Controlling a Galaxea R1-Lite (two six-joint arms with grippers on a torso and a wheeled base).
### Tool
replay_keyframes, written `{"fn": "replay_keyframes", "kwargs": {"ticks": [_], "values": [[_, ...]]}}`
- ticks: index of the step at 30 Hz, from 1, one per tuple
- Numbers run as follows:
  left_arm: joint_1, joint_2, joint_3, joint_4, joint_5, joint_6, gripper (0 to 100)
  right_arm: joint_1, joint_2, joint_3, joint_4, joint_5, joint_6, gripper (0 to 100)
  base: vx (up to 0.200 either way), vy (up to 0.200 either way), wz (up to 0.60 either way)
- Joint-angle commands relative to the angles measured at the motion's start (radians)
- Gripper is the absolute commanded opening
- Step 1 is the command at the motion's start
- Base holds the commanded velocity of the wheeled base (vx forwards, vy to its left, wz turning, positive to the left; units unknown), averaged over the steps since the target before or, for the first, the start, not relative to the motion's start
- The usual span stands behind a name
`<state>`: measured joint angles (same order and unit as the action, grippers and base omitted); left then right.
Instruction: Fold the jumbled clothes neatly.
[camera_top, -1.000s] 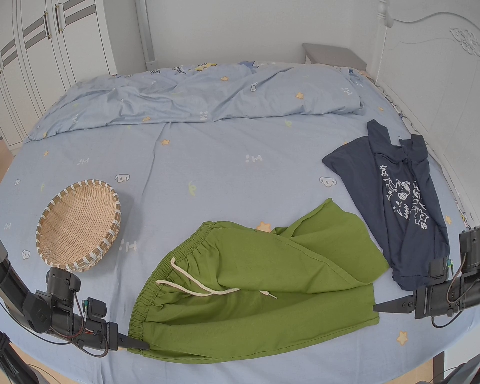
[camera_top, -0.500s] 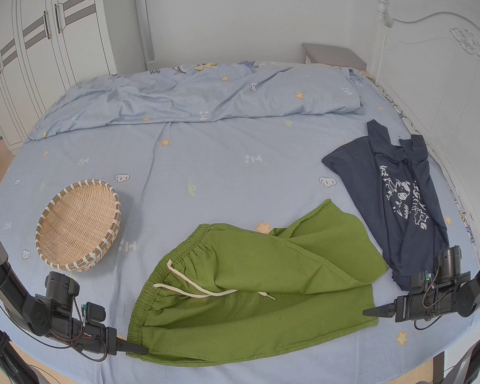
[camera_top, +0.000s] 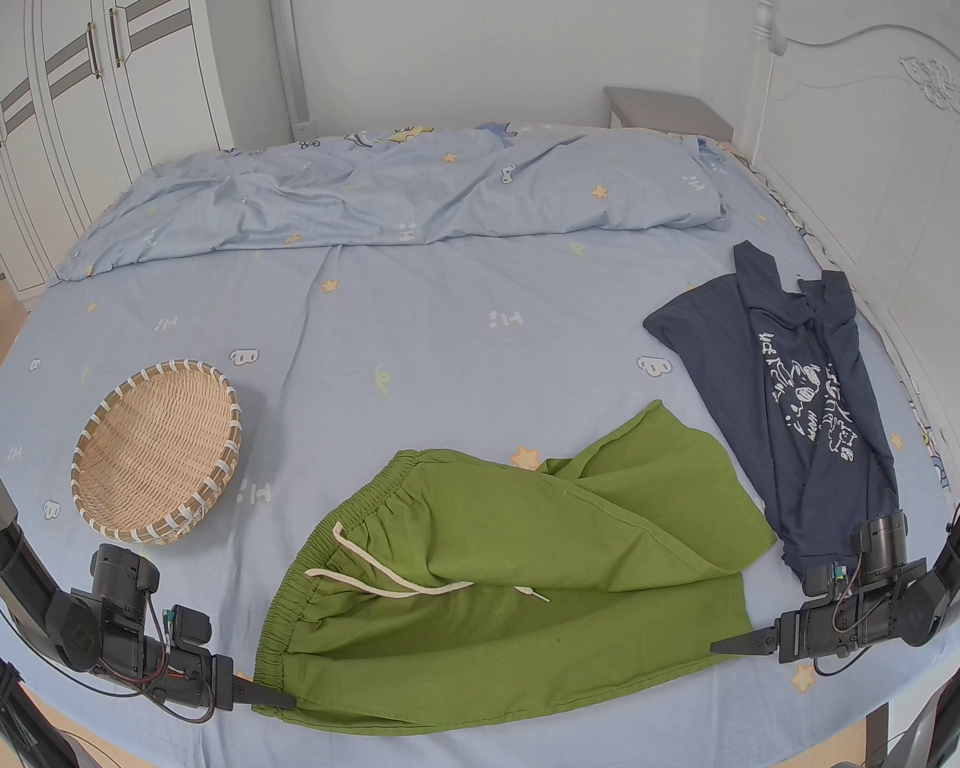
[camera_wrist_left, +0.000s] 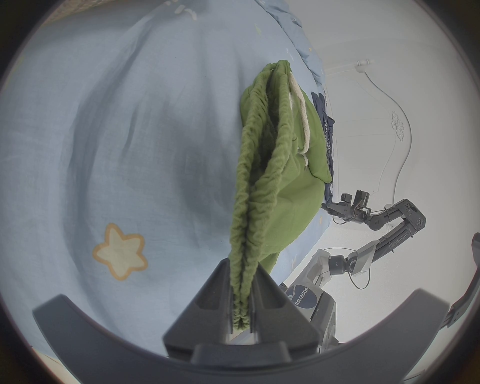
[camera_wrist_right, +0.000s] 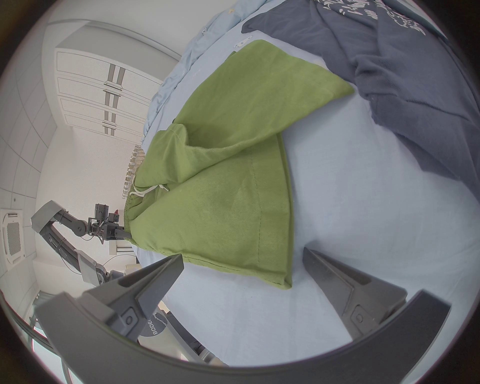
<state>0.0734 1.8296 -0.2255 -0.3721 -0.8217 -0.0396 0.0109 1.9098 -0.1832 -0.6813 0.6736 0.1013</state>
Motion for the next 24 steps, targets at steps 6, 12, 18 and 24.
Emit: {"fn": "replay_keyframes", "kwargs": {"ticks": [6,12,18,24], "values": [[0.0,0.0,-0.001,-0.001,-0.001,0.0,0,0.006,0.018,0.06,-0.133,0.007,0.003,100,0.0,0.0,0.0],[0.002,0.002,-0.003,-0.001,-0.001,0.0,0,0.004,0.021,0.065,-0.146,0.007,0.003,0,0.0,0.0,0.0],[0.003,0.004,-0.005,-0.001,-0.001,0.0,0,-0.002,0.02,0.065,-0.146,0.014,0.006,0,0.0,0.0,0.0],[0.005,0.002,-0.008,0.002,0.001,-0.002,0,-0.006,0.017,0.068,-0.146,0.012,0.008,0,0.0,0.0,0.0]]}}
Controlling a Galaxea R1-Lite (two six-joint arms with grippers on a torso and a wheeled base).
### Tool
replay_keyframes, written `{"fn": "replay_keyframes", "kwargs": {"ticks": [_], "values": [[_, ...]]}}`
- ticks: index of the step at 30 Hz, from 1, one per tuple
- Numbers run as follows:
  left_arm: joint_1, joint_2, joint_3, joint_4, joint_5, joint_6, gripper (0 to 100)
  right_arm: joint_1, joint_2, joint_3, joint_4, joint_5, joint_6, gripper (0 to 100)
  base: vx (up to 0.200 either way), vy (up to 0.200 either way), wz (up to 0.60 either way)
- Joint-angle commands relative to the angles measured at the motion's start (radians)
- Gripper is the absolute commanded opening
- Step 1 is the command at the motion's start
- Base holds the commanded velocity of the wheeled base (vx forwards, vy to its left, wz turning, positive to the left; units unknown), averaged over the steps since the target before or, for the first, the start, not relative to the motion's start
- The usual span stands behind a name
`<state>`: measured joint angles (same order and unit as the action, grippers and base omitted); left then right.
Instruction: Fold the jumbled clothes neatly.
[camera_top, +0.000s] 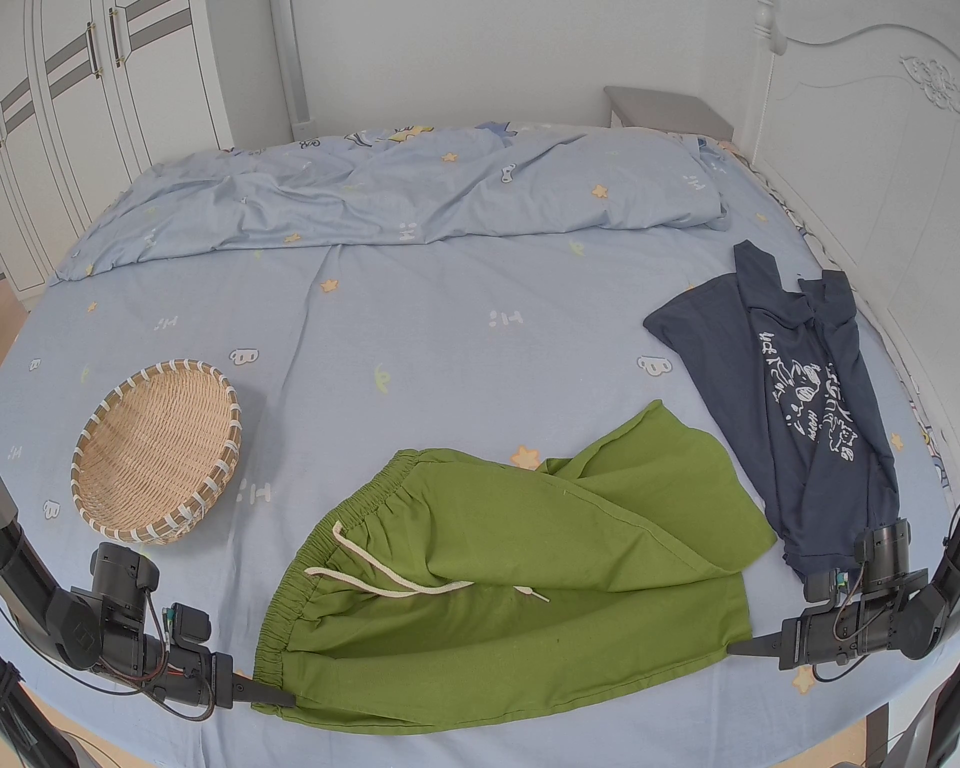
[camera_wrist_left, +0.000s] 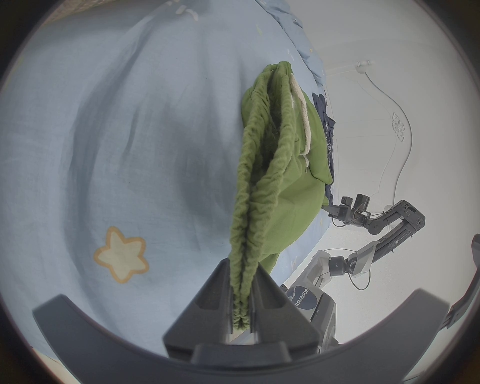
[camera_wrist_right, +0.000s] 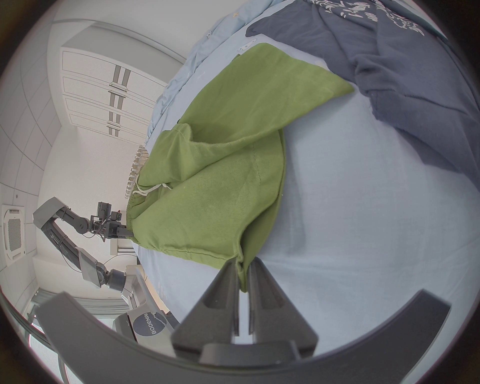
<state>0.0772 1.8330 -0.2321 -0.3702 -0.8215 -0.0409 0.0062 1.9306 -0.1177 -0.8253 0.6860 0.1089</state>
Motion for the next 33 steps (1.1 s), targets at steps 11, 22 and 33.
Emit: {"fn": "replay_keyframes", "kwargs": {"ticks": [11,22,33], "values": [[0.065,-0.034,0.011,0.122,0.061,0.004,0,0.009,-0.119,0.118,0.018,-0.016,-0.005,0,0.0,0.0,0.0],[0.119,-0.066,0.022,0.246,0.09,0.111,0,0.012,-0.128,0.118,0.176,-0.045,-0.008,0,0.0,0.0,0.0],[0.104,-0.066,0.076,0.244,0.211,0.159,0,0.041,-0.127,0.118,0.265,-0.079,-0.018,0,0.0,0.0,0.0]]}}
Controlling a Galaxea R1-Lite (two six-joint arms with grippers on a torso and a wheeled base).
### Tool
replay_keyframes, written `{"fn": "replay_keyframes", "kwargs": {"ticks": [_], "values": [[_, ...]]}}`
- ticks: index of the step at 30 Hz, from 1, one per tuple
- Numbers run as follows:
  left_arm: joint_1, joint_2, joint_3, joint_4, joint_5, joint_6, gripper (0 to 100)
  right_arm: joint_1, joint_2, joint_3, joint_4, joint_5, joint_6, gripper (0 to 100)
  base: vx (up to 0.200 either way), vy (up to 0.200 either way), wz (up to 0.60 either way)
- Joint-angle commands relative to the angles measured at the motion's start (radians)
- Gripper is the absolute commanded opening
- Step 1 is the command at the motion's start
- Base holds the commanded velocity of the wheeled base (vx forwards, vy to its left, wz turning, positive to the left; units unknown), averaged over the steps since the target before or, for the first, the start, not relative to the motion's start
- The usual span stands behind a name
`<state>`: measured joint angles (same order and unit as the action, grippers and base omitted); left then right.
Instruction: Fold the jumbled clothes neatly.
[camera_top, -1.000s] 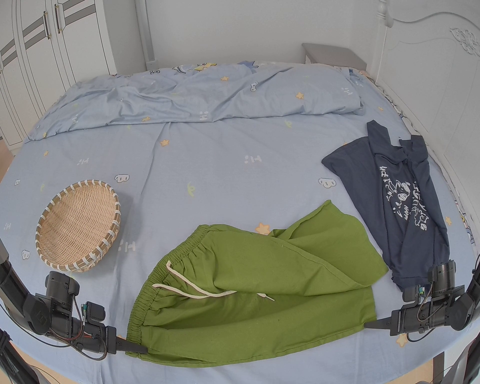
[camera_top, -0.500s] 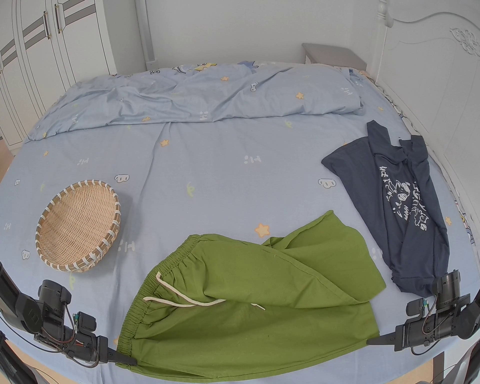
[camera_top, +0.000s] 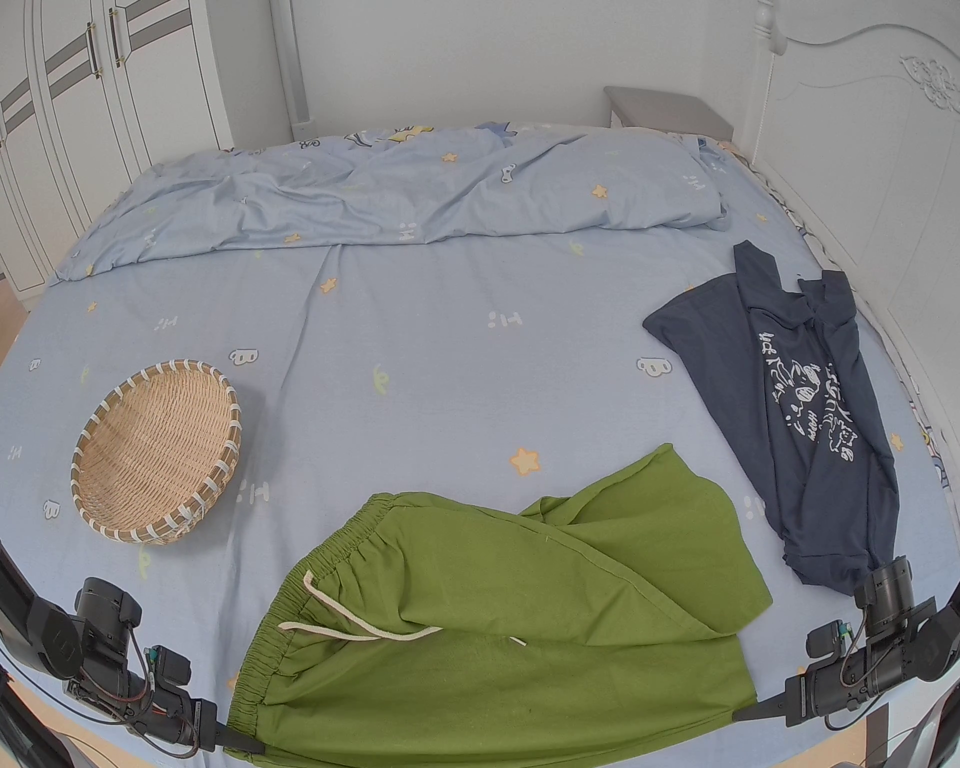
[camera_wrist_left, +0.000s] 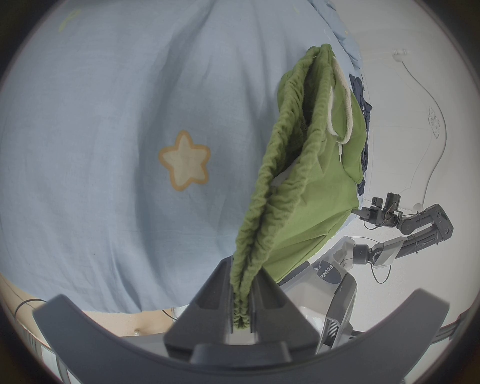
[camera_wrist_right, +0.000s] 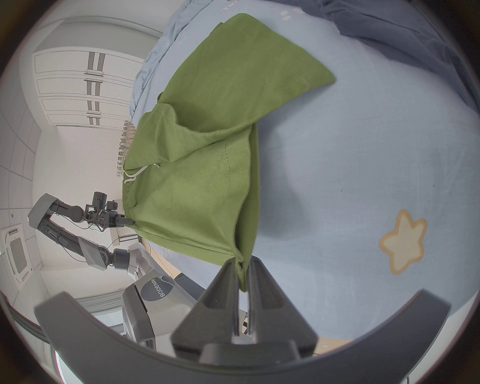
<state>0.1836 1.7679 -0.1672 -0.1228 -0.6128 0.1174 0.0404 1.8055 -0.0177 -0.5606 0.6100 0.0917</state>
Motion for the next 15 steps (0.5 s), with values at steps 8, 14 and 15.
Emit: {"fn": "replay_keyframes", "kwargs": {"ticks": [8,14,15], "values": [[-0.004,0.001,0.006,-0.005,0.002,0.001,0,0.007,0.0,0.018,-0.004,-0.001,-0.012,100,0.0,0.0,0.0],[-0.003,-0.005,0.006,-0.005,-0.005,-0.001,100,0.004,-0.014,0.018,0.008,-0.003,-0.012,100,0.0,0.0,0.0],[-0.003,-0.016,0.006,-0.005,-0.007,-0.001,100,-0.005,-0.029,0.018,0.011,0.001,-0.012,100,0.0,0.0,0.0]]}}
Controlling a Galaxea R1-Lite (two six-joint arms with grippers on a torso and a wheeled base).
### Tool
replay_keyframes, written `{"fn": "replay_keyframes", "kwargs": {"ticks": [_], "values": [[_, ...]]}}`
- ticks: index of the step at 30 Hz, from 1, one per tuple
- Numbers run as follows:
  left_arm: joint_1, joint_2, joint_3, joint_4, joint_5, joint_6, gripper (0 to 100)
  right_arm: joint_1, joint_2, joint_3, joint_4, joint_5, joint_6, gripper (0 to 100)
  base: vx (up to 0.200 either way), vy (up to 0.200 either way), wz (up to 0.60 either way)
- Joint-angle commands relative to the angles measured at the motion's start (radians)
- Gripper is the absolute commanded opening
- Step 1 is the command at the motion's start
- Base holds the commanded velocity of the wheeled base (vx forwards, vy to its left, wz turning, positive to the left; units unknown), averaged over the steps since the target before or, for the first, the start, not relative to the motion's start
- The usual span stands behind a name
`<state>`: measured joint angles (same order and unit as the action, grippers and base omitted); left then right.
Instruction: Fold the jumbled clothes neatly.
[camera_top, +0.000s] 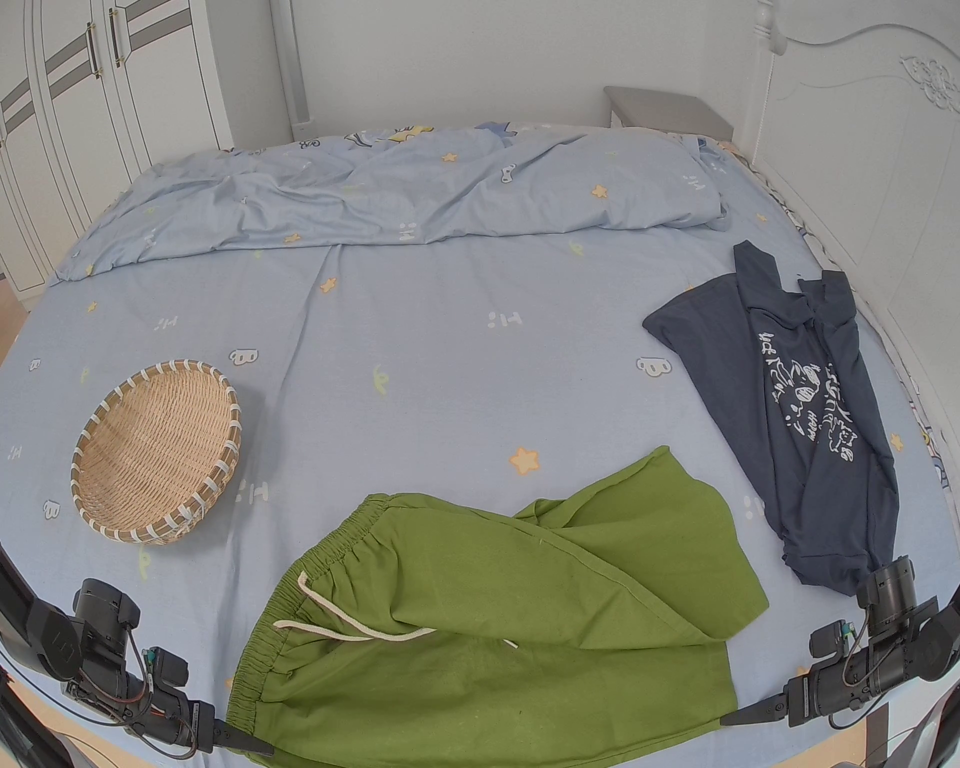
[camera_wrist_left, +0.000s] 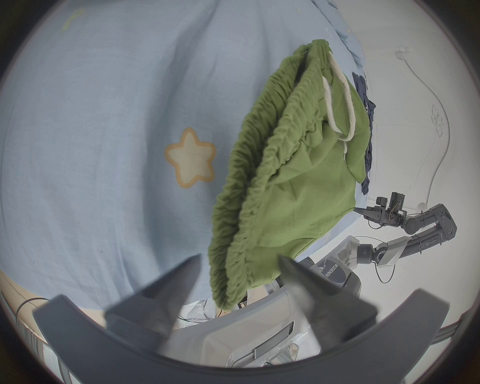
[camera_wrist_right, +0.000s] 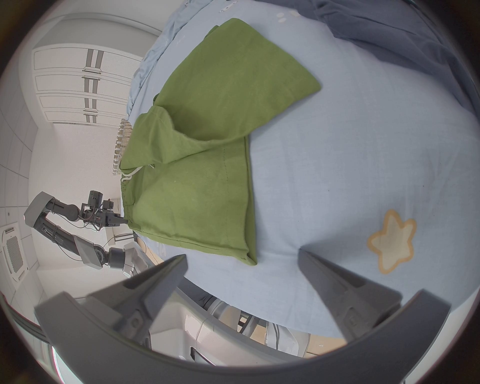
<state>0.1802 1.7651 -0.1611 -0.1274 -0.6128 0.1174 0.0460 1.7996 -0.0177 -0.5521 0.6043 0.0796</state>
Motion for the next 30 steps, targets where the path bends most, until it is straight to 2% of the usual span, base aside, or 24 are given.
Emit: {"fn": "replay_keyframes", "kwargs": {"ticks": [1,8,11,15,18,19,20,21,22,25,30], "values": [[0.001,-0.029,0.002,0.0,-0.008,-0.001,100,-0.015,-0.035,0.018,0.003,0.008,0.0,100,0.0,0.0,0.0],[0.015,-0.236,0.003,0.023,-0.012,-0.016,100,-0.029,-0.151,0.018,0.012,0.009,0.002,100,0.0,0.0,0.0],[0.004,-0.432,-0.058,0.131,-0.012,-0.082,100,-0.031,-0.275,0.018,0.0,0.008,0.011,100,0.0,0.0,0.0],[-0.03,-0.587,-0.236,0.295,-0.016,-0.165,100,-0.032,-0.422,-0.008,-0.002,0.006,0.011,100,0.0,0.0,0.0],[-0.088,-0.552,-0.411,0.373,-0.015,-0.176,100,-0.037,-0.47,-0.111,0.012,0.005,0.016,100,0.0,0.0,0.0],[-0.09,-0.547,-0.42,0.373,-0.015,-0.176,100,-0.037,-0.471,-0.119,0.014,0.003,0.016,100,0.0,0.0,0.0],[-0.128,-0.457,-0.528,0.374,-0.015,-0.193,100,-0.038,-0.467,-0.212,0.023,0.003,0.017,100,0.0,0.0,0.0],[-0.128,-0.457,-0.528,0.374,-0.015,-0.193,100,-0.038,-0.467,-0.212,0.023,0.003,0.017,100,0.0,0.0,0.0],[-0.159,-0.358,-0.637,0.364,-0.015,-0.225,100,-0.034,-0.453,-0.32,0.047,0.005,0.017,100,0.0,0.0,0.0],[-0.168,-0.219,-0.765,0.319,-0.015,-0.298,100,-0.032,-0.417,-0.452,0.112,0.005,0.017,100,0.0,0.0,0.0],[-0.171,-0.139,-0.761,0.247,-0.015,-0.349,100,-0.049,-0.421,-0.493,0.146,0.005,0.017,100,0.0,0.0,0.0]]}}
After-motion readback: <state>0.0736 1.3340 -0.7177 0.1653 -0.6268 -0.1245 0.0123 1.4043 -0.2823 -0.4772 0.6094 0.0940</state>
